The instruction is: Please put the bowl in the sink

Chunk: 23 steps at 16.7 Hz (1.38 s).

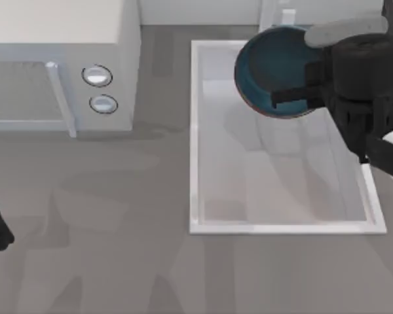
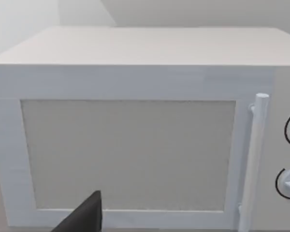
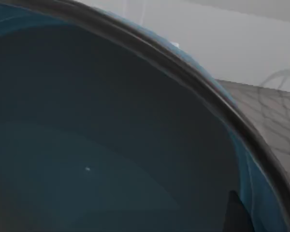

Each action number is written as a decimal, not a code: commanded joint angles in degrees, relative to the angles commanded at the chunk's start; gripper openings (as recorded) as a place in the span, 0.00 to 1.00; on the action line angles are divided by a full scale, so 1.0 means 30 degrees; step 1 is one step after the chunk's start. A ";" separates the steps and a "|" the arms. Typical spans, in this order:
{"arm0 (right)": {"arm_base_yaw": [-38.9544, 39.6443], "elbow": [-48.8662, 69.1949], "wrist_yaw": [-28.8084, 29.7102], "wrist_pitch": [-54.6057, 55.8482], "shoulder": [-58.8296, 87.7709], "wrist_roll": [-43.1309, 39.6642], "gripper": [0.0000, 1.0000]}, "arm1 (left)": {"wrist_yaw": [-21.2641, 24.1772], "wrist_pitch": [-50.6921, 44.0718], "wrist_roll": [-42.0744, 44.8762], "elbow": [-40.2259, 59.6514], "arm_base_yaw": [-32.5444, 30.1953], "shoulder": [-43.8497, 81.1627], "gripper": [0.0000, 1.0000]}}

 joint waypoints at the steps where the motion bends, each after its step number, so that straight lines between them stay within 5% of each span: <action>1: 0.0434 -0.0530 0.0536 0.1896 -0.0024 -0.0067 0.00 | 0.0000 0.0000 0.0000 0.0000 0.0000 0.0000 1.00; 7: 0.2312 -0.2759 0.2914 0.9188 -0.0710 -0.0340 0.00 | 0.0000 0.0000 0.0000 0.0000 0.0000 0.0000 1.00; 16: 0.2464 -0.3060 0.3208 1.0361 -0.0603 -0.0348 0.00 | 0.0000 0.0000 0.0000 0.0000 0.0000 0.0000 1.00; 23: 0.2545 -0.3884 0.3543 1.7449 0.5556 -0.0398 0.00 | 0.0000 0.0000 0.0000 0.0000 0.0000 0.0000 1.00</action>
